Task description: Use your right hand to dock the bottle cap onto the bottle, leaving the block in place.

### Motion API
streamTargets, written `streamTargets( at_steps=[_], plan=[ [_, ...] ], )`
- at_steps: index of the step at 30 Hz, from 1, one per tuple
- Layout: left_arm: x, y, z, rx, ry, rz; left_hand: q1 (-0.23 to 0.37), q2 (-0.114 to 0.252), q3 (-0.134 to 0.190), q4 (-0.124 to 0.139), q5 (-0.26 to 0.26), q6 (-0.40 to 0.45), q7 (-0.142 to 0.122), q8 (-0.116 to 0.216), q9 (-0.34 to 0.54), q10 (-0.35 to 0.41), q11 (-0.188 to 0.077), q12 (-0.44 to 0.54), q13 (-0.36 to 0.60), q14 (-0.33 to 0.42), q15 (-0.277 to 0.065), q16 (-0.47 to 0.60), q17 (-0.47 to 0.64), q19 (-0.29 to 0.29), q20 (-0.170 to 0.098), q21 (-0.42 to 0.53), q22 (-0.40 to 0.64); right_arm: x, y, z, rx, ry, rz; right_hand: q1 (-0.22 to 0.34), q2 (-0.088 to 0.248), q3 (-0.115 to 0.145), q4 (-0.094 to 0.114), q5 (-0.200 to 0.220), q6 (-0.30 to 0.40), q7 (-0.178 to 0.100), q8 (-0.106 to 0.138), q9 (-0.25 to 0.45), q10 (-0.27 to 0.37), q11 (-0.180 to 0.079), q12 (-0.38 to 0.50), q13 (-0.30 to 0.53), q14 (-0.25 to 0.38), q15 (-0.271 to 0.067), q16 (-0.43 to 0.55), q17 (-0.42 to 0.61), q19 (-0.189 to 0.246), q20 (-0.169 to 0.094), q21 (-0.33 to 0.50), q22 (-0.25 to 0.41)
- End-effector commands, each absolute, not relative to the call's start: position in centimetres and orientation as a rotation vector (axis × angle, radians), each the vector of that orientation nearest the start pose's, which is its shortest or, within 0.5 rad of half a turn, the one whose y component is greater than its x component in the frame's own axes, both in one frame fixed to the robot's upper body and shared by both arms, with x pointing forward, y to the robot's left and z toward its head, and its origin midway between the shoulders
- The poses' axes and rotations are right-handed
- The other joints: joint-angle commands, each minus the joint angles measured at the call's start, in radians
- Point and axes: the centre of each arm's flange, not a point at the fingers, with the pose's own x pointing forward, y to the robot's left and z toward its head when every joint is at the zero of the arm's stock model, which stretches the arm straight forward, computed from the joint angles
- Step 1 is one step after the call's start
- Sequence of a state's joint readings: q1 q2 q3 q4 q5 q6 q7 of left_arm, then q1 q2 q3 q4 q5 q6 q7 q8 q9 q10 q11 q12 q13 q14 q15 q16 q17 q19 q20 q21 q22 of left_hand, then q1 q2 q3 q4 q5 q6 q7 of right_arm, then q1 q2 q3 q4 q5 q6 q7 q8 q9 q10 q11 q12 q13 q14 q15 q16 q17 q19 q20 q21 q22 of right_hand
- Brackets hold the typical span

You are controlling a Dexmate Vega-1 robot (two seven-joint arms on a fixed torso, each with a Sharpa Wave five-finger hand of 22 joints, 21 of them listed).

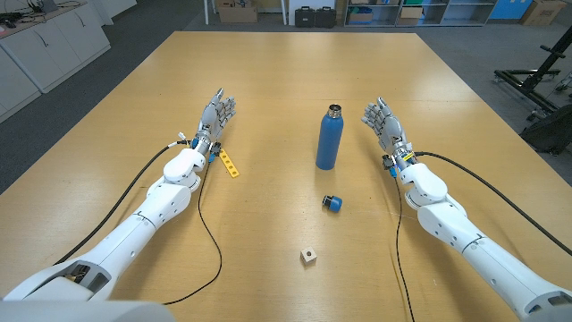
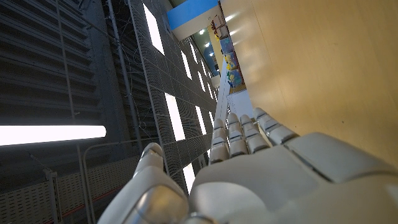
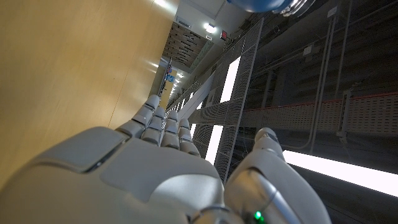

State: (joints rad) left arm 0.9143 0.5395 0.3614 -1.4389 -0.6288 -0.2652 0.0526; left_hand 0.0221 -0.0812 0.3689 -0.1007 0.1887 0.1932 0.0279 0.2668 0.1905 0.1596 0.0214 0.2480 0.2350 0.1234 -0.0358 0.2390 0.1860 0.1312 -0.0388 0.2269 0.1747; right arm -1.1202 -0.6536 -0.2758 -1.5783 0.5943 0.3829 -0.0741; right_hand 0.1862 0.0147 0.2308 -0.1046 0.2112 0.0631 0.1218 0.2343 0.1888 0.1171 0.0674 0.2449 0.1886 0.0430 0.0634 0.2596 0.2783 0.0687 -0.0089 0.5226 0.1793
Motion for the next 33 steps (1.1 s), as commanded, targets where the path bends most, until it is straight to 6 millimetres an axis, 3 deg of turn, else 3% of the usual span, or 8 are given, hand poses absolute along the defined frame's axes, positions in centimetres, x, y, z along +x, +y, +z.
streamTargets(
  at_steps=[1,22,28,33],
  plan=[
    [62.2,27.6,-2.9,0.003,-0.619,-0.273,0.000,0.008,0.004,0.003,0.003,-0.001,-0.001,0.001,0.003,-0.004,0.003,-0.005,-0.001,0.002,-0.011,-0.001,0.002,-0.003,-0.038,-0.006,0.002,52.9,-30.7,-7.0,-0.086,-0.738,0.165,0.014,0.002,0.002,-0.005,0.001,0.017,0.003,0.008,0.003,0.014,0.001,0.009,0.003,0.014,0.002,0.009,0.002,0.014,-0.001,0.006,0.003],
    [61.3,28.5,-3.7,-0.010,-0.657,-0.269,0.003,0.014,0.004,0.001,0.001,0.033,-0.004,0.009,0.003,0.028,0.003,0.000,-0.007,0.028,-0.015,0.001,0.002,0.002,-0.036,-0.011,0.002,47.1,-28.8,-8.5,-0.209,-0.749,0.162,0.037,0.011,0.006,-0.017,-0.004,0.062,-0.014,0.014,0.006,0.059,-0.023,0.019,0.005,0.068,-0.013,0.026,0.001,0.066,-0.006,0.010,0.004],
    [60.9,28.7,-3.7,-0.017,-0.668,-0.263,0.004,0.016,0.005,0.001,0.001,0.041,-0.006,0.011,0.003,0.035,0.002,0.001,-0.008,0.034,-0.020,0.001,0.002,0.003,-0.036,-0.012,0.002,45.6,-28.3,-8.4,-0.322,-0.743,0.113,0.052,0.016,0.011,-0.024,-0.004,0.071,-0.019,0.015,0.006,0.067,-0.028,0.021,0.005,0.085,-0.019,0.031,0.000,0.079,-0.008,0.012,0.005],
    [60.9,28.8,-3.7,-0.042,-0.672,-0.268,0.005,0.018,0.005,0.000,0.001,0.049,-0.006,0.012,0.003,0.039,0.001,0.001,-0.009,0.039,-0.021,0.001,0.002,0.003,-0.035,-0.013,0.002,44.8,-28.0,-8.5,-0.377,-0.738,0.089,0.079,0.023,0.020,-0.036,-0.005,0.095,-0.032,0.022,0.007,0.082,-0.047,0.025,0.006,0.091,-0.014,0.031,0.000,0.082,-0.004,0.007,0.005]
  ],
)
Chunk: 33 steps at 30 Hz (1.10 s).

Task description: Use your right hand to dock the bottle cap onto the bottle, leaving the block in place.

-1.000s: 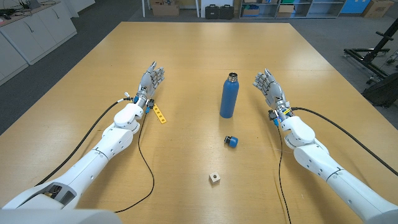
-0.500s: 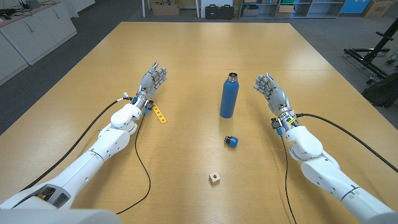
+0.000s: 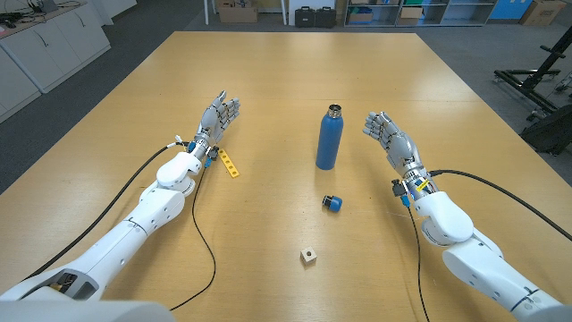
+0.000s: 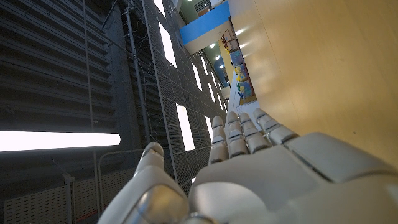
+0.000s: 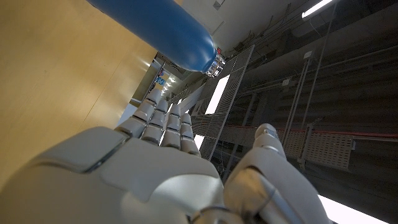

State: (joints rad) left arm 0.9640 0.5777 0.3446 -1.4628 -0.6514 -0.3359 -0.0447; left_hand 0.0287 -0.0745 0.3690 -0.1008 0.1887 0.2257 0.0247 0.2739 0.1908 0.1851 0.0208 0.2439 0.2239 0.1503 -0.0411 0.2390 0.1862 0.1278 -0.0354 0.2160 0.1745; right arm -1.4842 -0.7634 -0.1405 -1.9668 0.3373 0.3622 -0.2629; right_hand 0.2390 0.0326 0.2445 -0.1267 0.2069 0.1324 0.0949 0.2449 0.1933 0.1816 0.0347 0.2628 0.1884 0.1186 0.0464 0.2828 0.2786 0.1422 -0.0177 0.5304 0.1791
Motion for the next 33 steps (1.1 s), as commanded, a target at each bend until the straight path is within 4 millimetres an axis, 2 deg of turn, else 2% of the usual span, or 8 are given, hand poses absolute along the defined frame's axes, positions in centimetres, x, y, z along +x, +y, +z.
streamTargets(
  at_steps=[1,2,6,8,10,15,23,33],
  plan=[
    [60.9,28.9,-3.7,-0.046,-0.672,-0.272,-0.002,0.012,0.006,0.000,0.001,0.018,-0.003,0.006,0.003,0.014,0.002,0.005,0.002,0.012,-0.016,0.001,0.002,0.006,-0.038,-0.003,0.002,44.7,-28.0,-8.5,-0.388,-0.736,0.085,0.031,0.007,0.007,-0.015,-0.001,0.035,-0.016,0.014,0.003,0.019,-0.017,0.007,0.007,0.021,0.004,0.010,0.000,0.013,0.009,0.000,0.006],
    [60.9,28.9,-3.7,-0.047,-0.672,-0.274,-0.001,0.012,0.006,0.000,0.001,0.021,-0.004,0.007,0.003,0.016,0.002,0.006,0.001,0.013,-0.015,0.000,0.002,0.006,-0.038,-0.003,0.002,44.5,-27.9,-8.5,-0.398,-0.735,0.080,0.043,0.011,0.011,-0.019,-0.003,0.053,-0.029,0.018,0.004,0.034,-0.035,0.012,0.008,0.028,0.001,0.012,0.001,0.024,0.014,0.001,0.007],
    [60.8,28.9,-3.5,-0.038,-0.668,-0.278,-0.001,0.013,0.006,0.000,0.001,0.023,-0.004,0.007,0.003,0.018,0.002,0.005,0.001,0.015,-0.015,0.000,0.001,0.005,-0.038,-0.004,0.002,43.8,-27.7,-8.6,-0.453,-0.731,0.056,0.058,0.016,0.014,-0.022,-0.005,0.079,-0.046,0.024,0.005,0.049,-0.043,0.016,0.009,0.048,0.004,0.020,0.004,0.036,0.017,0.002,0.008],
    [60.8,28.9,-3.5,-0.040,-0.668,-0.284,-0.001,0.014,0.006,0.000,0.001,0.023,-0.003,0.006,0.003,0.017,0.003,0.005,0.001,0.015,-0.013,0.000,0.001,0.004,-0.038,-0.005,0.002,43.3,-27.5,-8.7,-0.487,-0.729,0.049,0.062,0.017,0.016,-0.024,-0.005,0.079,-0.047,0.023,0.005,0.053,-0.046,0.017,0.009,0.055,0.004,0.023,0.005,0.039,0.019,0.002,0.008],
    [60.9,29.0,-3.5,-0.045,-0.666,-0.289,-0.001,0.014,0.006,0.000,0.001,0.022,-0.003,0.006,0.003,0.016,0.001,0.004,0.000,0.014,-0.013,-0.001,0.001,0.003,-0.038,-0.006,0.002,42.9,-27.2,-8.7,-0.520,-0.729,0.042,0.071,0.018,0.018,-0.026,-0.006,0.072,-0.059,0.019,0.005,0.053,-0.047,0.017,0.010,0.066,0.003,0.027,0.006,0.042,0.024,0.001,0.009],
    [60.8,29.1,-3.3,-0.042,-0.662,-0.298,-0.001,0.014,0.006,0.000,0.001,0.022,-0.004,0.005,0.003,0.015,0.002,0.003,0.000,0.014,-0.013,-0.002,0.002,0.001,-0.038,-0.007,0.002,41.5,-26.6,-8.7,-0.599,-0.726,0.006,0.094,0.025,0.026,-0.033,-0.006,0.076,-0.044,0.019,0.006,0.050,-0.047,0.016,0.013,0.056,0.002,0.022,0.008,0.041,0.027,-0.002,0.009],
    [60.4,29.4,-3.0,-0.043,-0.666,-0.311,-0.001,0.015,0.006,0.000,0.000,0.022,-0.003,0.004,0.003,0.016,0.002,0.002,-0.001,0.013,-0.012,-0.004,0.002,-0.001,-0.039,-0.009,0.002,38.9,-25.9,-8.9,-0.704,-0.720,-0.058,0.121,0.030,0.034,-0.039,-0.007,0.089,-0.039,0.021,0.007,0.067,-0.055,0.025,0.018,0.049,0.005,0.019,0.010,0.041,0.028,-0.007,0.008],
    [60.3,29.5,-3.6,-0.061,-0.653,-0.320,-0.002,0.015,0.005,0.000,0.000,0.022,-0.003,0.002,0.003,0.016,0.001,0.000,-0.002,0.012,-0.014,-0.006,0.002,-0.004,-0.040,-0.011,0.002,36.3,-25.1,-9.7,-0.791,-0.699,-0.084,0.165,0.033,0.047,-0.049,-0.005,0.107,-0.058,0.026,0.008,0.079,-0.069,0.032,0.024,0.042,0.002,0.015,0.011,0.039,0.033,-0.013,0.008]
  ],
)
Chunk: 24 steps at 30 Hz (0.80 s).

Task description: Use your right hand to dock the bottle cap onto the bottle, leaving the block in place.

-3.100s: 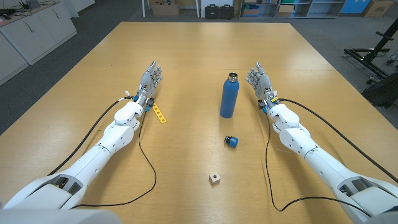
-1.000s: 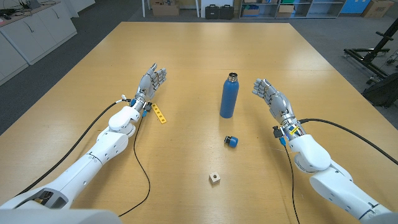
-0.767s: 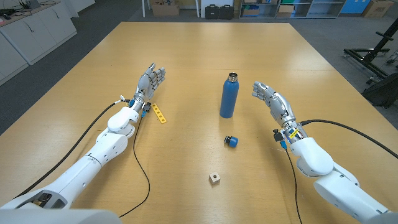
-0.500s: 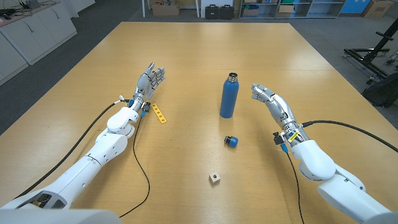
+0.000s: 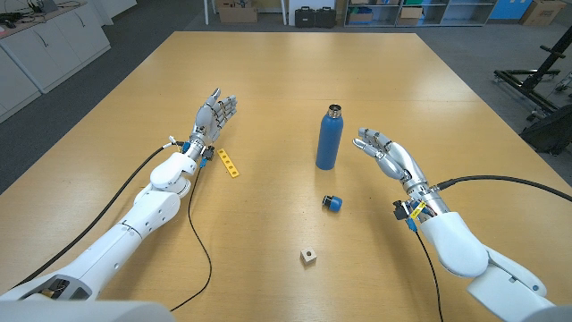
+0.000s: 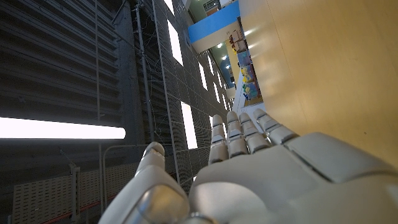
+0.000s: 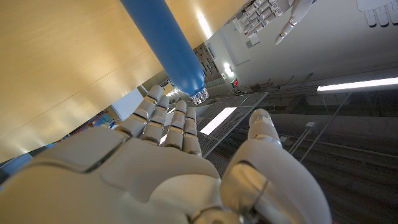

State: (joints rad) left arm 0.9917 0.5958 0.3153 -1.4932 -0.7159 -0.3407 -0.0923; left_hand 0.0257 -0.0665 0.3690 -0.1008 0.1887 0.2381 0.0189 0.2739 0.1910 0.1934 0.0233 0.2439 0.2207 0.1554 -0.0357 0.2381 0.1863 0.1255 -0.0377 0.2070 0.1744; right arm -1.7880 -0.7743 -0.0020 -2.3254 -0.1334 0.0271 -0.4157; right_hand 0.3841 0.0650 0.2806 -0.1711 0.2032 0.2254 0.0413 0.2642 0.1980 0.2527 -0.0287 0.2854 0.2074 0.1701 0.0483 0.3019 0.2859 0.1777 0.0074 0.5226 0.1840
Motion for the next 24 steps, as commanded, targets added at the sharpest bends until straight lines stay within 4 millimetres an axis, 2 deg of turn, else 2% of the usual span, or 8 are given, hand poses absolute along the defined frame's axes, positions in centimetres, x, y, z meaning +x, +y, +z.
streamTargets(
  at_steps=[1,7,10,15,24],
  plan=[
    [60.3,29.4,-3.6,-0.060,-0.652,-0.322,0.001,0.007,0.005,0.000,0.000,0.010,0.003,0.002,0.003,0.007,-0.002,-0.001,0.001,0.007,-0.019,-0.006,0.002,-0.003,-0.038,-0.002,0.002,36.1,-25.0,-9.8,-0.803,-0.695,-0.085,0.026,-0.001,0.013,-0.006,-0.001,0.015,-0.006,0.007,0.004,0.009,-0.008,0.011,0.005,-0.010,0.001,-0.005,0.004,0.002,0.009,-0.007,0.003],
    [60.4,28.8,-3.6,-0.062,-0.651,-0.327,0.001,0.008,0.005,-0.001,0.000,0.010,0.005,0.001,0.003,0.006,-0.001,-0.002,0.001,0.007,-0.018,-0.006,0.002,-0.004,-0.038,-0.003,0.002,34.8,-24.1,-9.9,-0.897,-0.680,-0.106,0.057,-0.006,0.021,-0.013,0.004,0.020,-0.014,0.008,0.004,0.018,-0.017,0.016,0.008,-0.009,-0.001,-0.007,0.003,0.004,0.011,-0.010,0.002],
    [60.4,28.6,-3.5,-0.062,-0.653,-0.325,0.001,0.008,0.005,-0.001,-0.001,0.010,0.004,0.001,0.003,0.007,0.000,-0.002,0.000,0.007,-0.018,-0.007,0.002,-0.004,-0.038,-0.004,0.003,34.0,-23.7,-10.0,-0.920,-0.677,-0.103,0.096,-0.015,0.031,-0.016,0.008,0.026,-0.037,0.008,0.005,0.033,-0.031,0.023,0.011,-0.007,-0.004,-0.010,0.001,0.004,0.013,-0.015,0.001],
    [60.5,28.2,-3.5,-0.058,-0.652,-0.328,0.001,0.008,0.005,-0.001,-0.001,0.011,0.004,0.001,0.003,0.008,-0.002,-0.002,0.000,0.007,-0.018,-0.008,0.002,-0.005,-0.038,-0.004,0.003,32.8,-23.1,-10.3,-0.971,-0.666,-0.114,0.116,-0.024,0.034,-0.014,0.010,0.030,-0.059,0.008,0.006,0.048,-0.038,0.030,0.013,0.001,-0.005,-0.008,0.001,0.010,0.016,-0.017,0.001],
    [60.5,27.5,-3.4,-0.057,-0.653,-0.342,0.000,0.009,0.005,-0.001,-0.001,0.011,0.003,-0.001,0.003,0.009,-0.002,-0.003,-0.001,0.009,-0.019,-0.009,0.002,-0.004,-0.039,-0.005,0.003,31.5,-21.9,-11.0,-1.063,-0.653,-0.148,0.134,-0.034,0.035,-0.010,0.011,0.048,-0.066,0.013,0.006,0.060,-0.043,0.035,0.015,0.015,-0.006,-0.005,0.001,0.017,0.015,-0.018,0.002]
  ],
)
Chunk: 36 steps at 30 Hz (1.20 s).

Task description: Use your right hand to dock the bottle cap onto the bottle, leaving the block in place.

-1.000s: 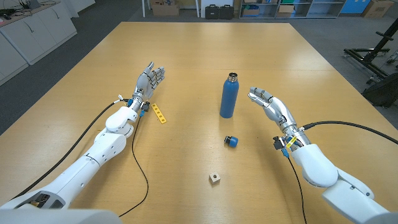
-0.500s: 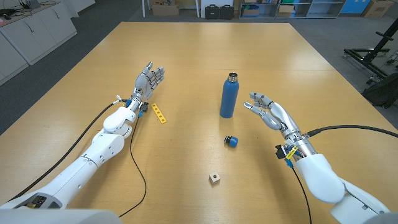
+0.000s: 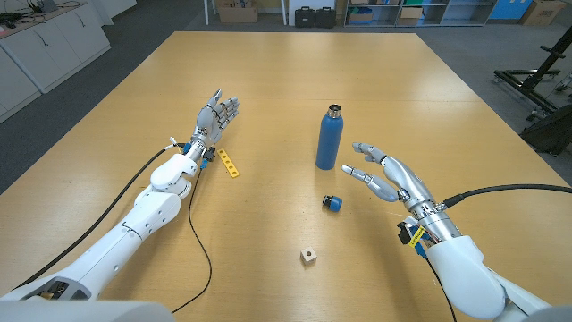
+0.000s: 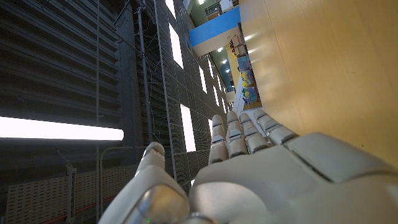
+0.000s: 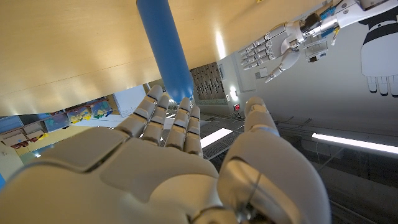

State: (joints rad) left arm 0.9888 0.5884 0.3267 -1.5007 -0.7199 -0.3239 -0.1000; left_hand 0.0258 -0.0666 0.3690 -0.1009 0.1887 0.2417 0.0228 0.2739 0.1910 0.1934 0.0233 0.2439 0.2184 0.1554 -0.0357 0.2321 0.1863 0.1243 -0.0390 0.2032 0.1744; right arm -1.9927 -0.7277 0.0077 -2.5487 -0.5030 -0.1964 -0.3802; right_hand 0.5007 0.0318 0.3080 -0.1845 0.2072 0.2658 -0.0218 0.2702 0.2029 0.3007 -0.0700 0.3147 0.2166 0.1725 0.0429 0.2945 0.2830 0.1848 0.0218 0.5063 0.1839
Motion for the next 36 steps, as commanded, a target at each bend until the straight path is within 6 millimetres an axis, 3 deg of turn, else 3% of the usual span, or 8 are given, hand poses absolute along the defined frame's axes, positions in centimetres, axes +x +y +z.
streamTargets(
  at_steps=[1,4,12,20,29,36],
  plan=[
    [60.5,27.4,-3.4,-0.056,-0.653,-0.345,0.000,0.009,0.005,-0.001,-0.001,0.008,-0.001,-0.001,0.003,0.009,-0.002,-0.004,0.001,0.009,-0.019,-0.003,0.002,-0.003,-0.037,-0.001,0.003,31.3,-21.7,-11.1,-1.075,-0.652,-0.153,0.019,-0.001,0.008,0.003,0.007,0.010,-0.003,0.008,0.001,0.013,-0.001,0.006,0.006,0.016,-0.003,0.003,0.003,0.012,0.001,-0.001,0.002],
    [60.6,27.1,-3.3,-0.056,-0.653,-0.351,0.000,0.009,0.005,-0.001,-0.001,0.008,0.000,-0.001,0.003,0.010,-0.002,-0.004,0.001,0.009,-0.019,-0.003,0.002,-0.003,-0.037,-0.001,0.003,30.9,-21.4,-11.2,-1.110,-0.651,-0.166,0.028,-0.006,0.008,0.006,0.008,0.022,0.001,0.011,0.001,0.025,-0.004,0.011,0.006,0.030,-0.007,0.008,0.003,0.021,0.001,0.000,0.002],
    [60.4,26.8,-3.1,-0.042,-0.653,-0.360,0.000,0.010,0.004,-0.001,-0.001,0.009,-0.002,-0.002,0.003,0.011,-0.002,-0.004,0.000,0.009,-0.019,-0.005,0.002,-0.003,-0.036,-0.002,0.003,30.1,-20.4,-11.1,-1.216,-0.606,-0.162,0.045,-0.016,0.009,0.010,0.011,0.043,-0.019,0.015,0.002,0.055,-0.020,0.022,0.006,0.053,-0.021,0.014,0.003,0.034,-0.002,0.000,0.002],
    [59.8,26.5,-3.0,-0.037,-0.658,-0.369,0.000,0.011,0.004,-0.001,-0.002,0.010,-0.002,-0.004,0.003,0.010,-0.005,-0.006,-0.001,0.011,-0.019,-0.006,0.002,-0.005,-0.032,-0.003,0.003,29.4,-19.5,-11.2,-1.308,-0.562,-0.174,0.071,-0.026,0.014,0.011,0.016,0.076,0.021,0.022,0.002,0.083,-0.023,0.029,0.003,0.072,-0.035,0.016,0.001,0.028,-0.001,-0.010,0.002],
    [59.1,26.3,-2.8,-0.030,-0.667,-0.379,0.000,0.012,0.004,-0.002,-0.002,0.012,-0.003,-0.004,0.003,0.011,-0.003,-0.007,-0.001,0.013,-0.019,-0.007,0.002,-0.004,-0.031,-0.003,0.003,29.1,-19.0,-11.8,-1.375,-0.488,-0.226,0.090,-0.034,0.018,0.012,0.022,0.094,0.024,0.024,0.002,0.114,-0.002,0.037,-0.001,0.088,-0.049,0.018,-0.002,0.030,0.001,-0.014,0.001],
    [58.9,25.9,-2.9,-0.023,-0.665,-0.391,0.000,0.013,0.004,-0.002,-0.002,0.016,-0.003,-0.004,0.003,0.014,-0.004,-0.007,-0.002,0.014,-0.020,-0.008,0.002,-0.004,-0.030,-0.003,0.003,29.2,-18.8,-12.4,-1.390,-0.463,-0.240,0.095,-0.040,0.018,0.016,0.025,0.087,0.043,0.019,0.002,0.115,0.018,0.034,-0.003,0.093,-0.046,0.018,-0.004,0.033,0.004,-0.017,0.001]
  ],
)
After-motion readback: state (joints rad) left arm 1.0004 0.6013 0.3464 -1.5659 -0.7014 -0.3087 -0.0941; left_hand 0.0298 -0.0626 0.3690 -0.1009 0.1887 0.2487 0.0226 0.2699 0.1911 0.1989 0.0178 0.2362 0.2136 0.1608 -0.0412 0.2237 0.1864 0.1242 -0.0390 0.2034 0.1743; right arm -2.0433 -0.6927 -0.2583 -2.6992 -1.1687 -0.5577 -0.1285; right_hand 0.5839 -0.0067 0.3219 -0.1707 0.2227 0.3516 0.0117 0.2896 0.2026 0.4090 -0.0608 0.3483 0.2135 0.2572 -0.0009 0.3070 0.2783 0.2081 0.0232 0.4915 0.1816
